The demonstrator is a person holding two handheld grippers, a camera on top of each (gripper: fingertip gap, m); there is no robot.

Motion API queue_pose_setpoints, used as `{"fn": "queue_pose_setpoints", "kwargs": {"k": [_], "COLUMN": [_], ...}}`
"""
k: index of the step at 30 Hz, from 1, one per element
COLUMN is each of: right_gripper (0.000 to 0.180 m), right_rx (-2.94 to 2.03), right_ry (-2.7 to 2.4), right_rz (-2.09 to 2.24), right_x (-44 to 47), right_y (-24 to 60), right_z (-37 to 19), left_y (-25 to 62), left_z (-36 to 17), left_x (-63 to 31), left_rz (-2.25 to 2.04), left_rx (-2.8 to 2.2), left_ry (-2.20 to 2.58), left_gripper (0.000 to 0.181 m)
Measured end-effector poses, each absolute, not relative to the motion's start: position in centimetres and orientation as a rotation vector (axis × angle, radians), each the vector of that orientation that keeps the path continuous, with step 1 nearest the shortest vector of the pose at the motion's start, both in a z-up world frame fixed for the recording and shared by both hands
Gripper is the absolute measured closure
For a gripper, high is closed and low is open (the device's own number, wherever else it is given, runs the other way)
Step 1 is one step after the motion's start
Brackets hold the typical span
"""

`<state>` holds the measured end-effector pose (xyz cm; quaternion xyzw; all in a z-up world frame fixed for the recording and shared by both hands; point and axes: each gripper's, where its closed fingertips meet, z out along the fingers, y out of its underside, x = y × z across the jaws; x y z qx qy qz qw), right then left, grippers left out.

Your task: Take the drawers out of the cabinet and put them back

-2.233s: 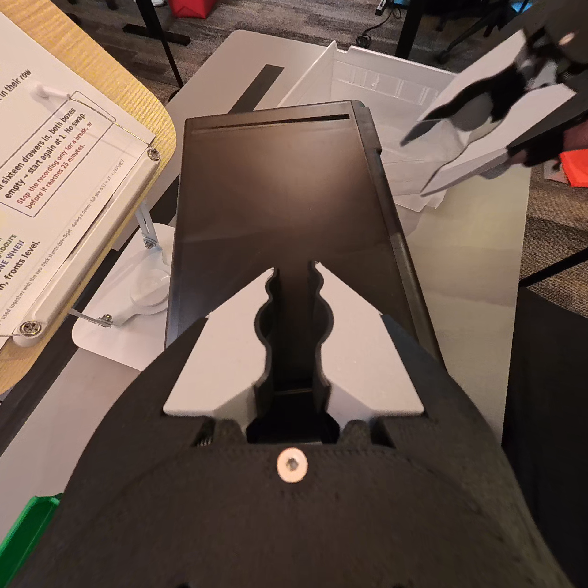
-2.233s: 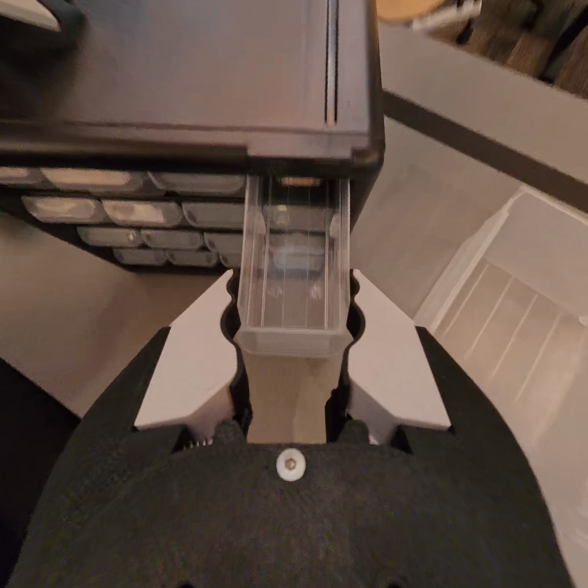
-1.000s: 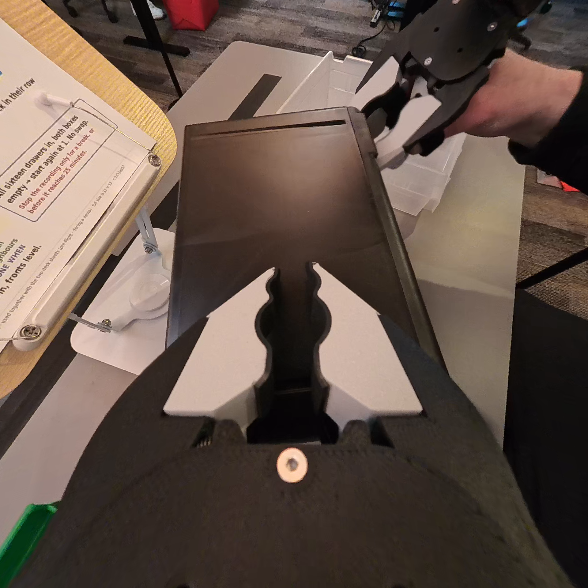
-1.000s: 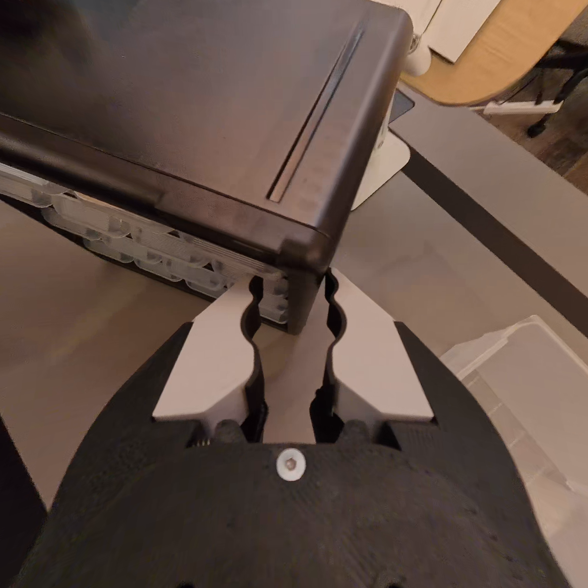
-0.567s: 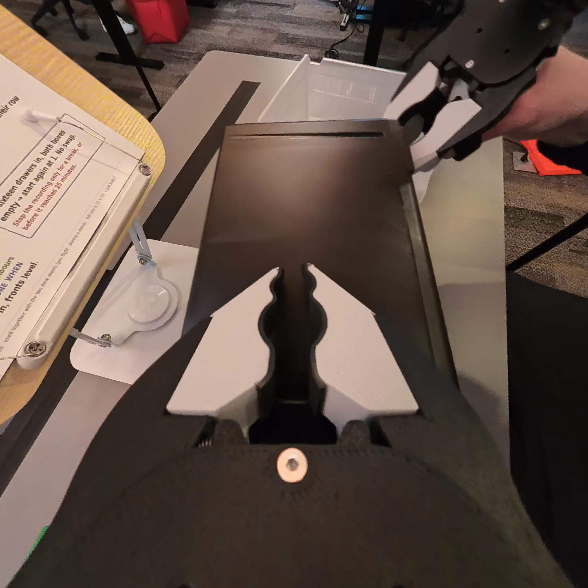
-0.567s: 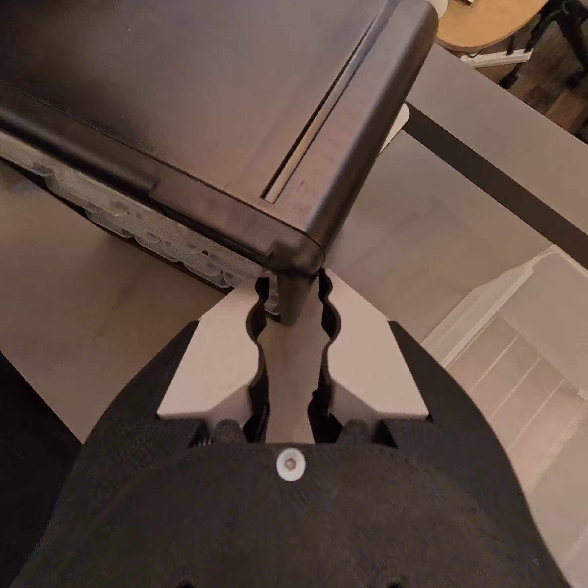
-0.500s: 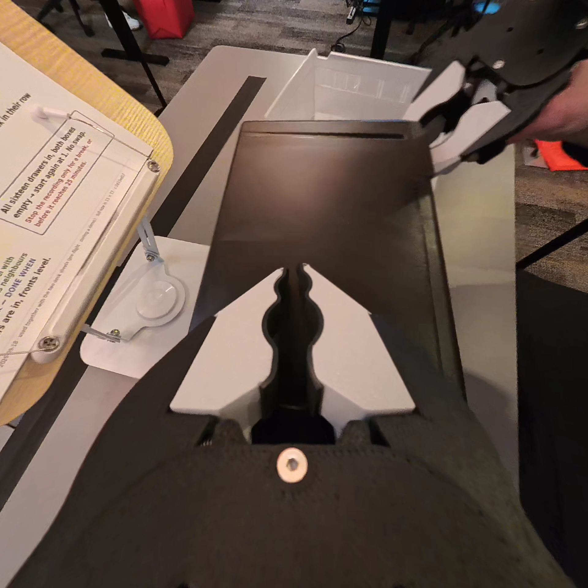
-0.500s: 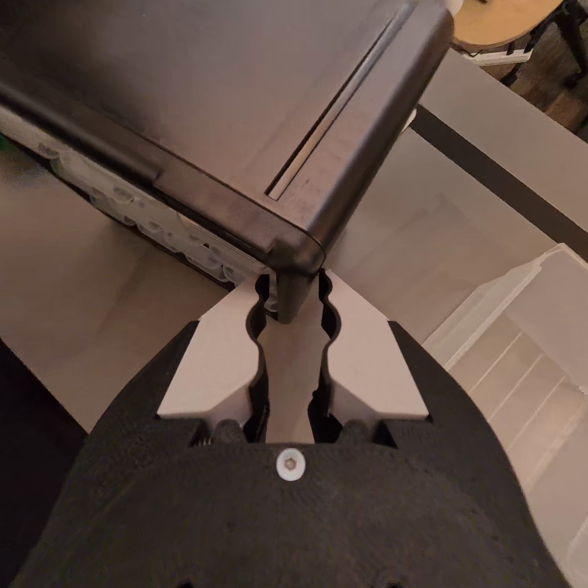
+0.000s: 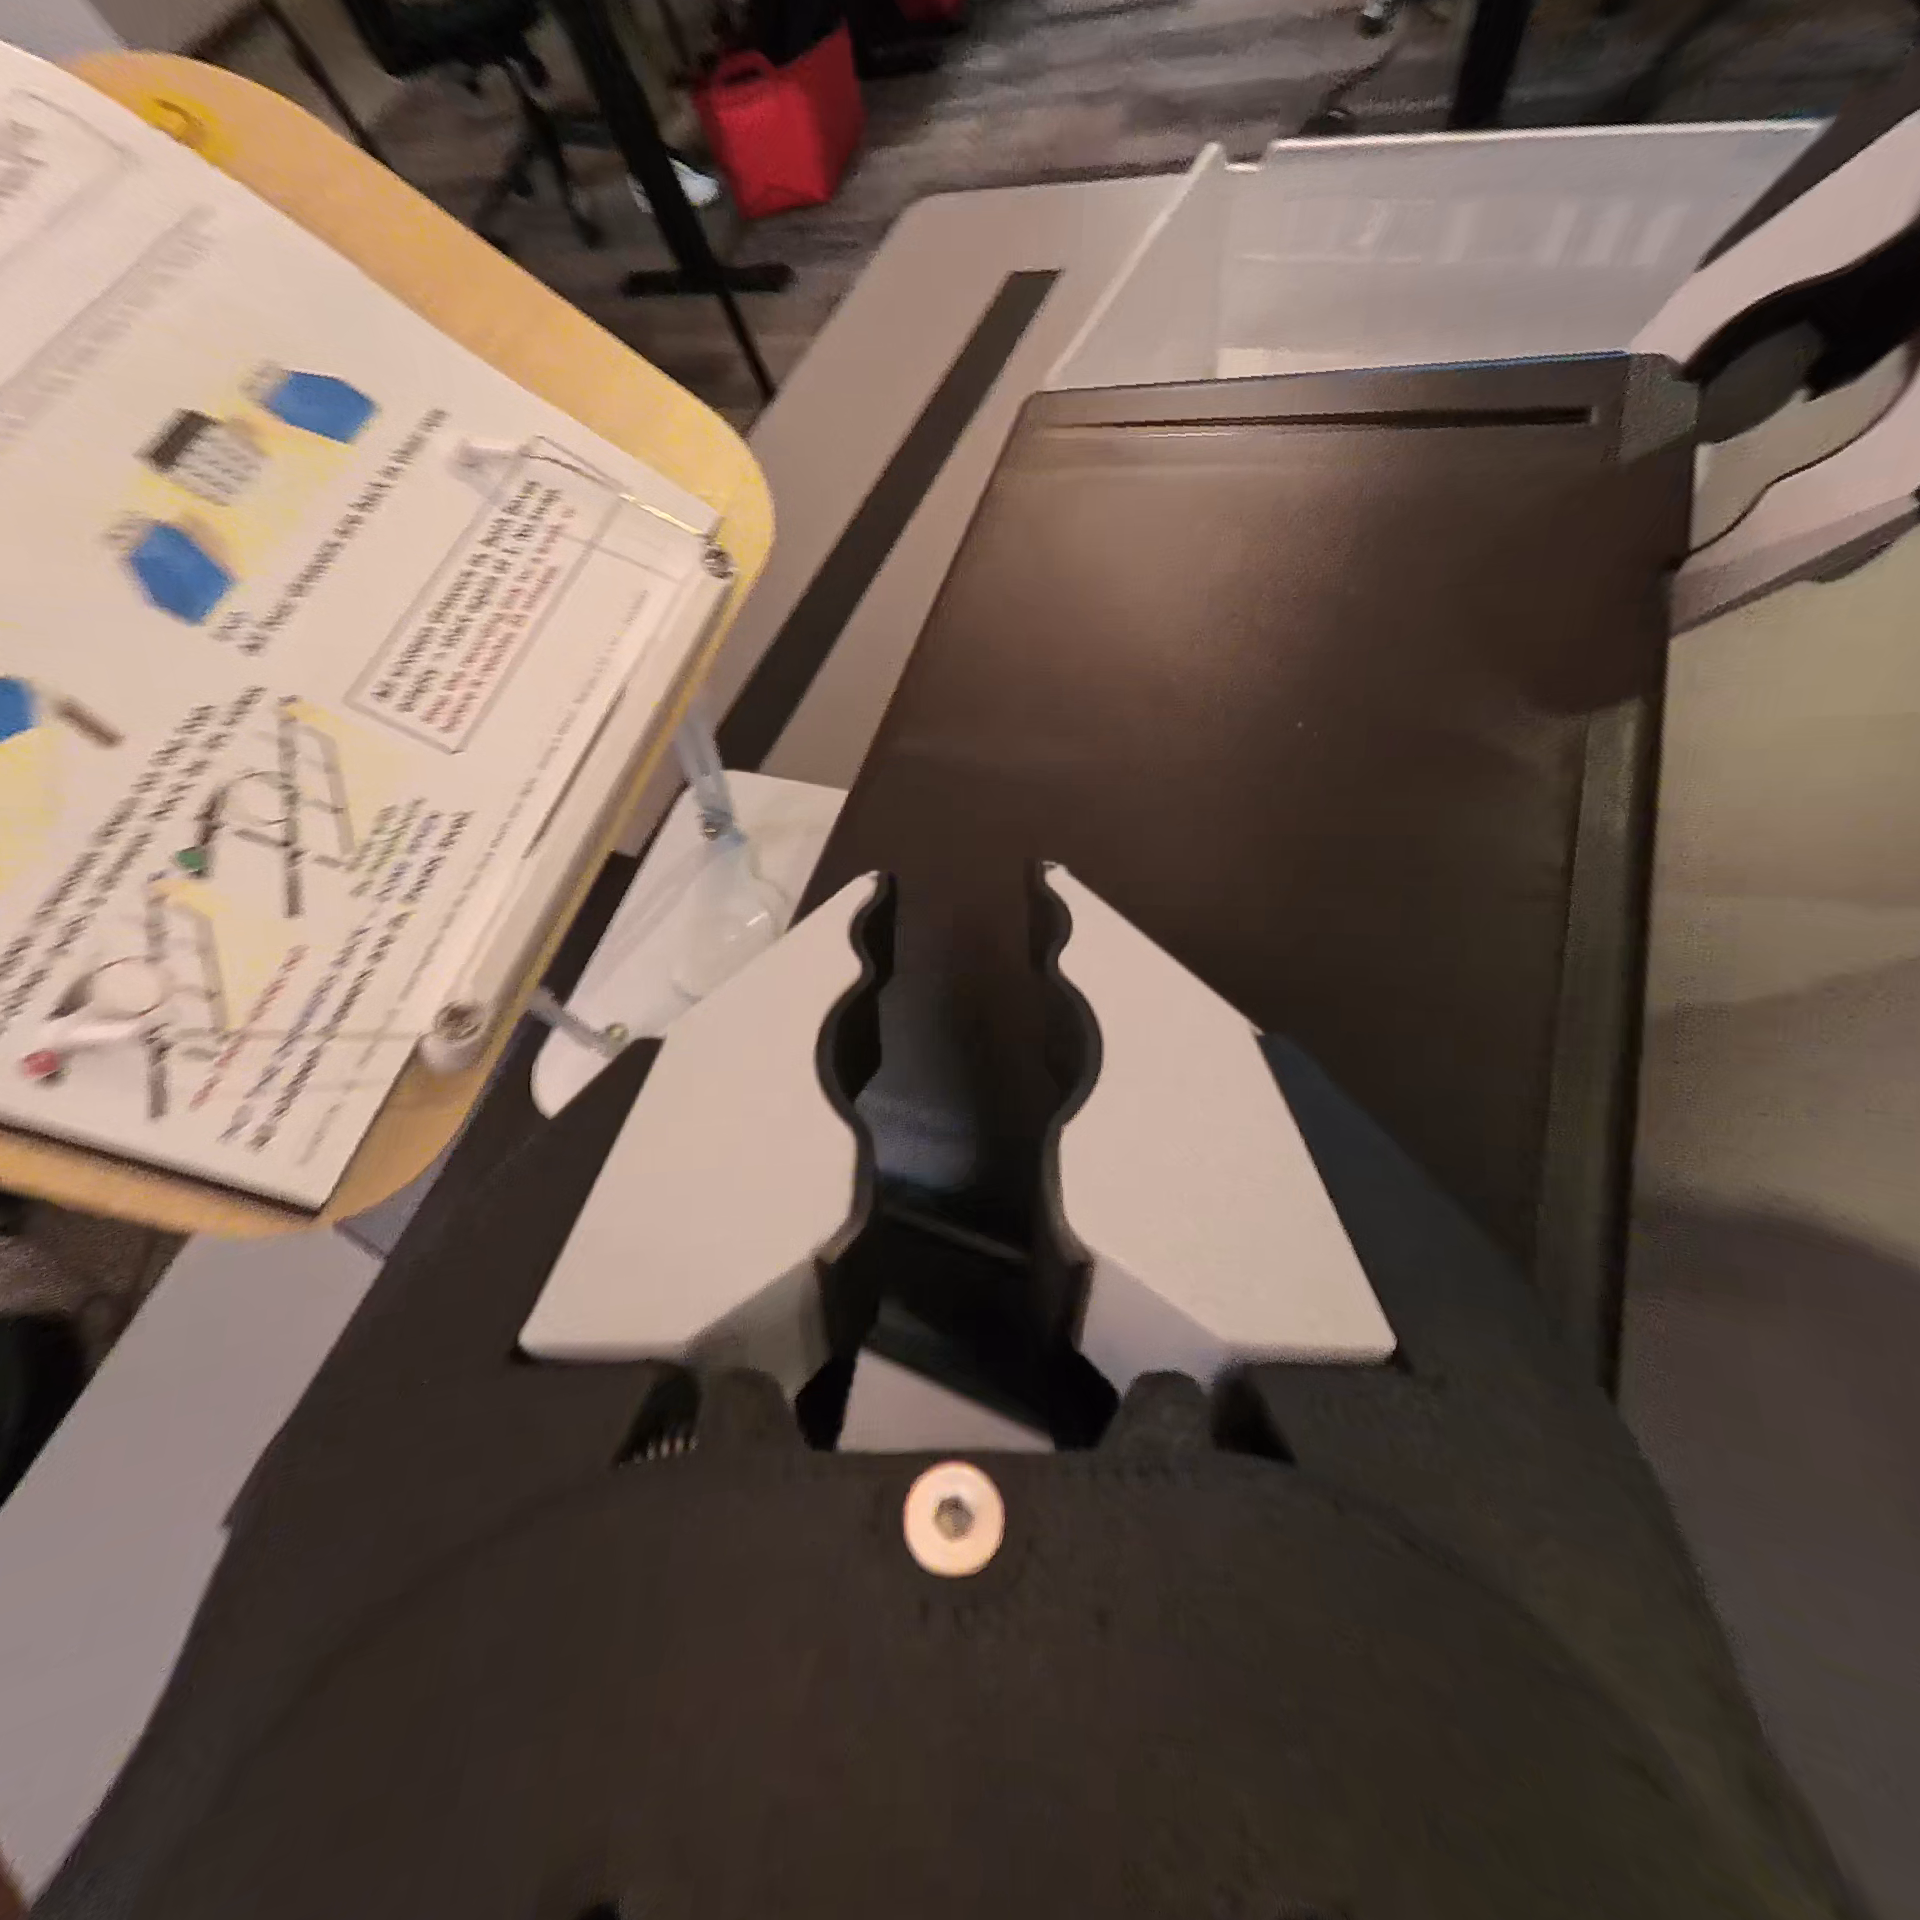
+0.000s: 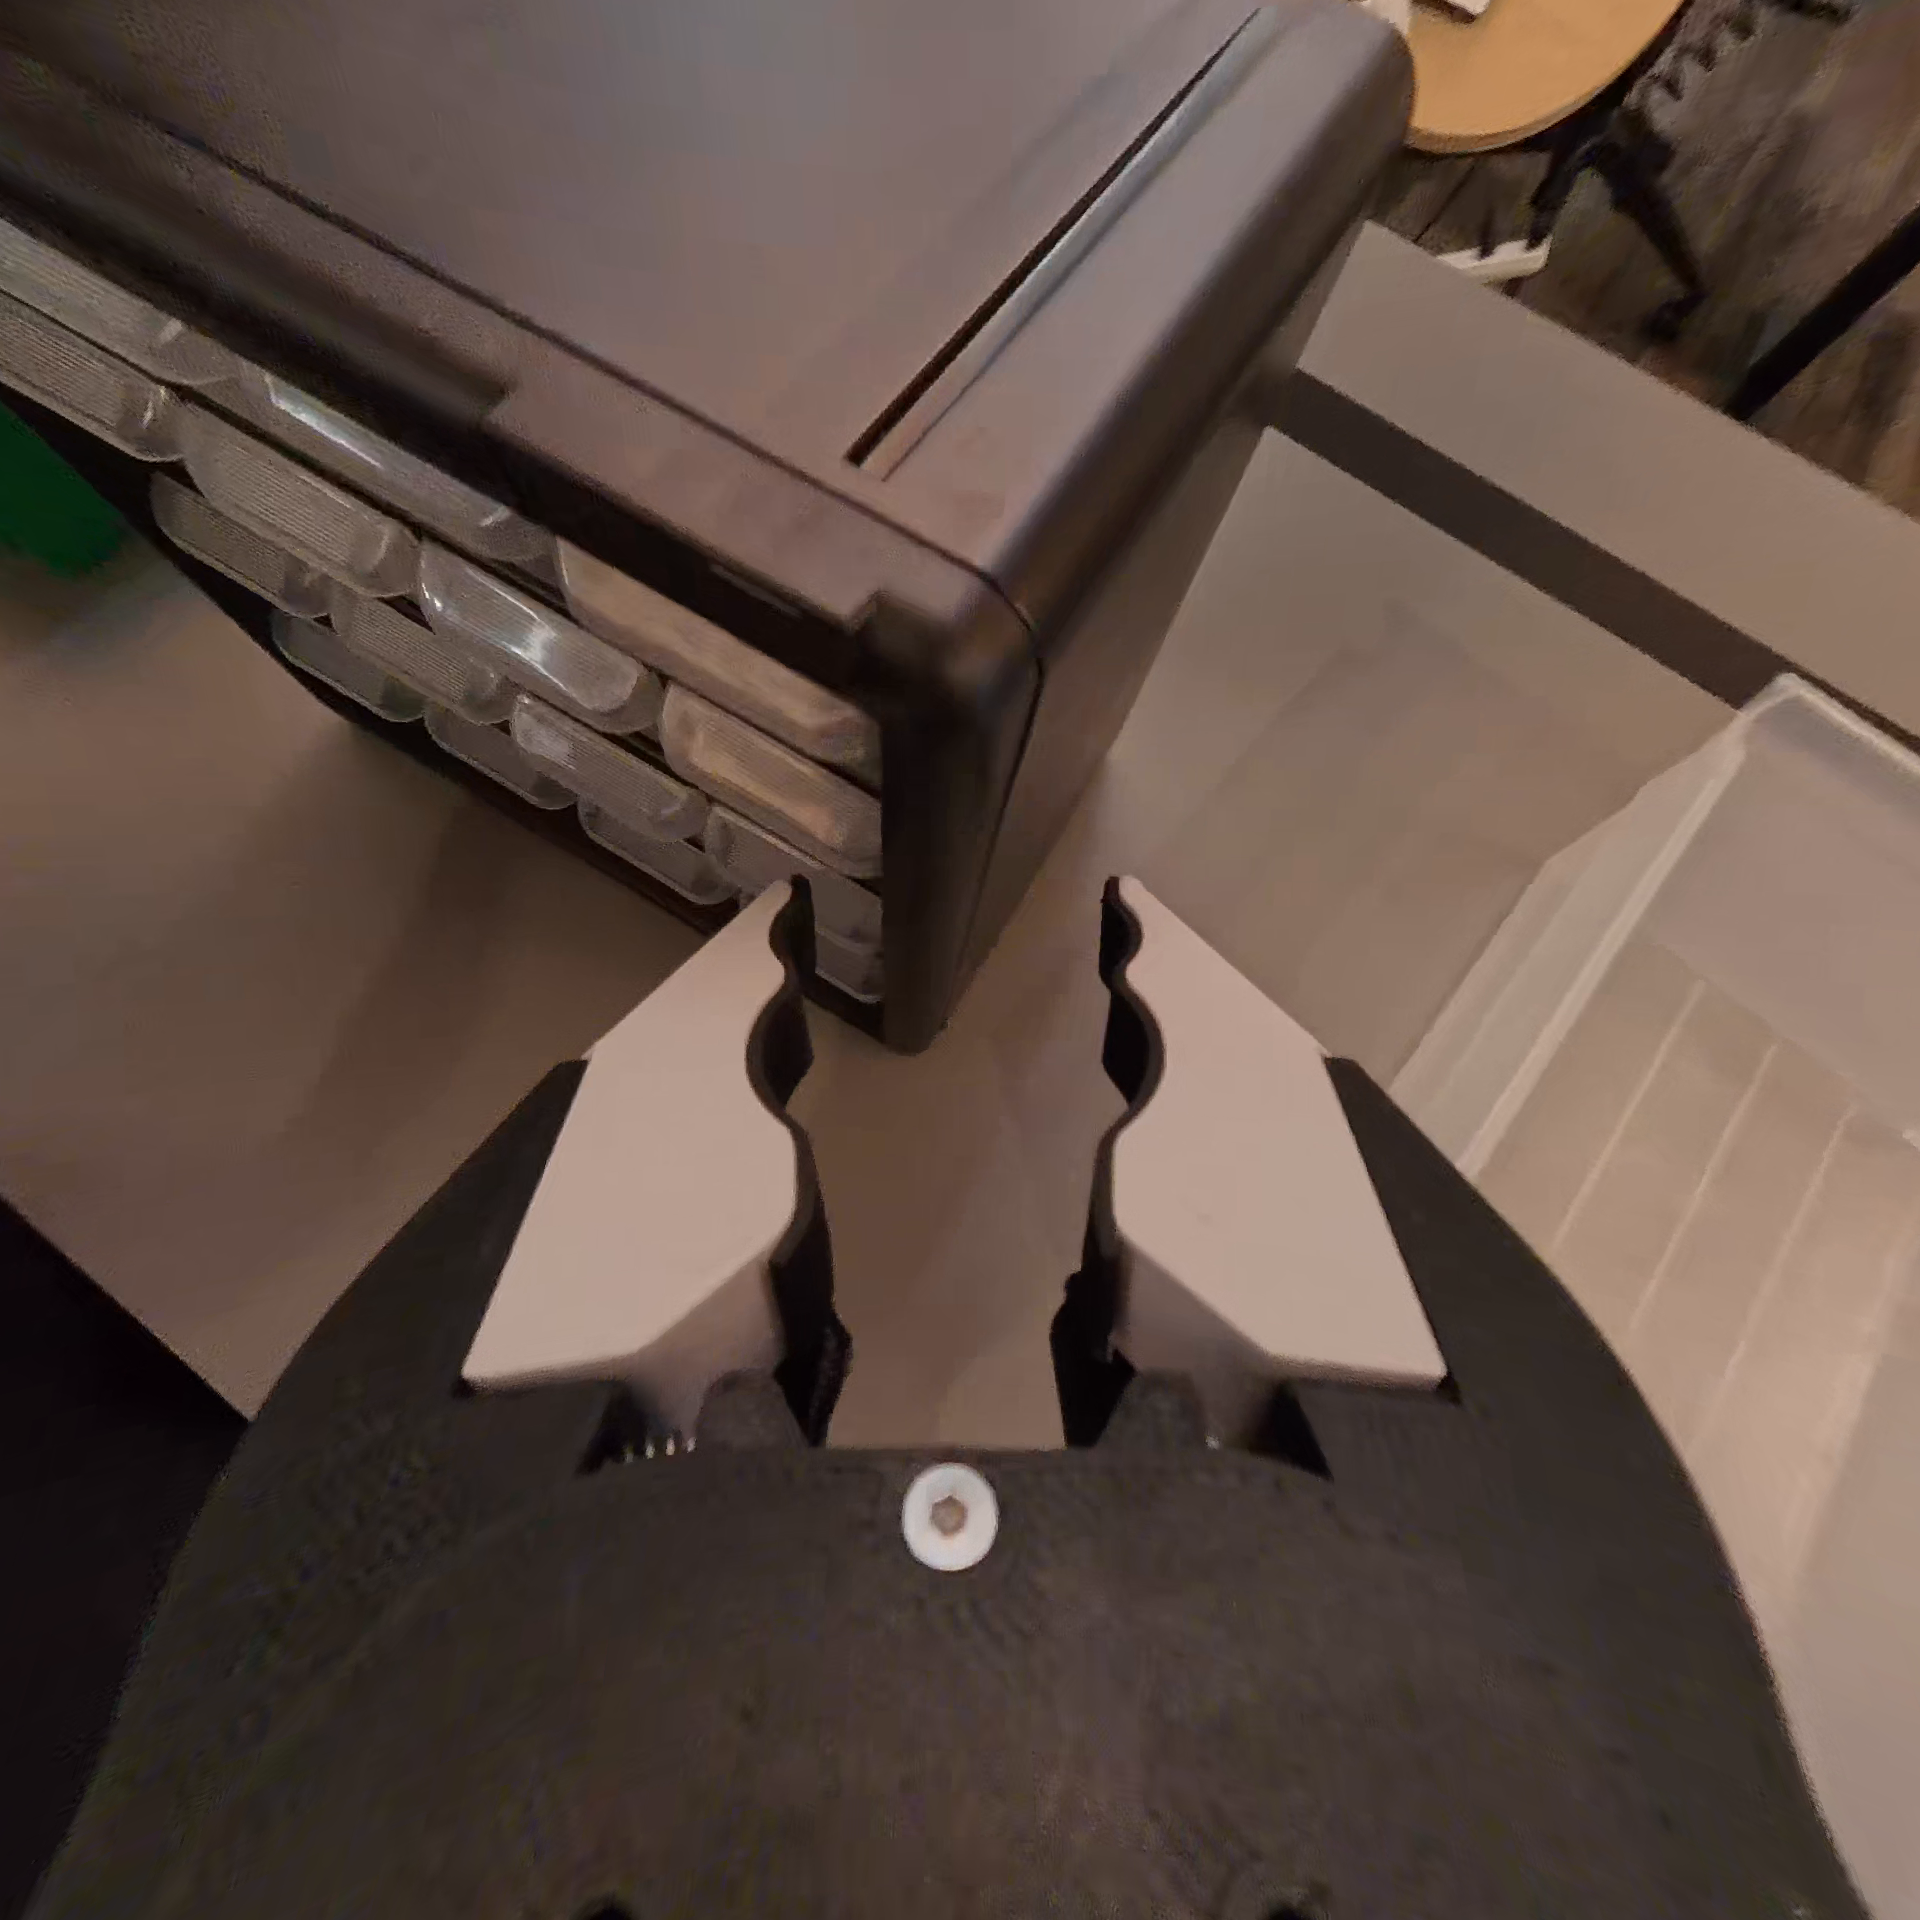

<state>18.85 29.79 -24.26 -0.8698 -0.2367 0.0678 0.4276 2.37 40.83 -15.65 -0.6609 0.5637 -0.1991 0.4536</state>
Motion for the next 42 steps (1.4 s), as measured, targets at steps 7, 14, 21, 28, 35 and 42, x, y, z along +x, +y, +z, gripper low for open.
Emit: {"fn": "queue_pose_setpoints", "kwargs": {"k": [7, 14, 21, 28, 35, 42], "right_gripper": [0.126, 0.116, 0.117, 0.117, 0.120, 0.152], "right_rx": [-2.098, -2.082, -2.079, -2.079, -1.976, -1.778], "right_ry": [-0.586, -0.398, -0.299, -0.487, -0.648, -0.913], "right_rz": [0.079, -0.077, 0.034, 0.091, 0.038, -0.060], "right_x": [20.2, 29.3, 31.1, 23.5, 17.9, 12.5], "right_y": [28.1, 28.1, 26.9, 26.7, 26.3, 24.6], "right_z": [-23.5, -20.4, -20.4, -22.5, -22.1, -20.6], "left_y": [38.9, 42.0, 42.3, 39.2, 35.0, 32.8], "left_z": [-13.8, -16.3, -21.2, -20.4, -14.3, -13.3], "left_x": [-5.1, -18.0, -30.0, -26.5, -13.5, -5.0], "left_rz": [-0.342, -0.080, 0.020, -0.138, -0.213, -0.008], "left_rx": [-1.612, -1.838, -2.053, -1.948, -1.645, -1.452], "left_ry": [1.180, 0.981, 0.739, 0.812, 1.093, 1.378], "left_gripper": [0.151, 0.132, 0.122, 0.117, 0.112, 0.111]}}
